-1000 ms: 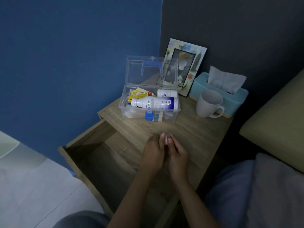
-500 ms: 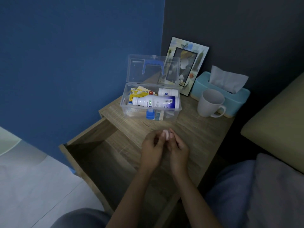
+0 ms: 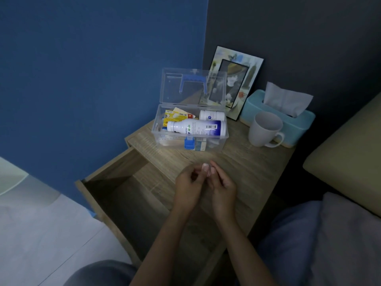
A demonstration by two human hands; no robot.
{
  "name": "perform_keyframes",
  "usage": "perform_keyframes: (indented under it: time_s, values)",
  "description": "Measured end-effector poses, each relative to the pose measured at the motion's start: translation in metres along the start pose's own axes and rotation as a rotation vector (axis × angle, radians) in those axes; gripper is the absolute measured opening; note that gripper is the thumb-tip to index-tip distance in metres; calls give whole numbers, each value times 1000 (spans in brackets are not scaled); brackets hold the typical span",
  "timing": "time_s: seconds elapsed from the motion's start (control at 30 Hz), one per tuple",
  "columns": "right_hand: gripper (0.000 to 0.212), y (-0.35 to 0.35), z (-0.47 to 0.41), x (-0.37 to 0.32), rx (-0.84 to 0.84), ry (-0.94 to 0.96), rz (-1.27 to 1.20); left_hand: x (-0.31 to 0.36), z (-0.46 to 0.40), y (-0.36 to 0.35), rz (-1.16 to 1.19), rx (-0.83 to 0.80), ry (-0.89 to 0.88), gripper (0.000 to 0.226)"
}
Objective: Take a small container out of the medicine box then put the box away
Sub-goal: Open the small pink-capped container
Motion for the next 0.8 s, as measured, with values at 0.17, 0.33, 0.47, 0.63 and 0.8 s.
perform_keyframes:
  time_s: [0.17,0.33,0.47,0.63,0.8]
  values:
    - [29,-1,2,0,-31,13,5,-17,-3,8,-6,105,172,39]
    - [30,-5,2,4,-81,0,-26,-20,-3,10,-35,114,241,47]
    - [29,-3,0,4,-58,13,-19,-13,-4,8,-19,91,183,28]
    - [26,0,-4,7,-45,12,-5,-10,-8,3,52,-2,134,19]
    - [23,-2,-7,6,-89,10,-40,-20,-11,1,28,-88,186,30]
Point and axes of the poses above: each hand's wrist, its own z-axis away from the middle knuckle, its own y-axis out of the back of the hand, x = y × z, the point moved 10 cm from there along -z, towards the middle knuckle, and after that the axes turned 14 degrees about z, right-handed, at the moved point
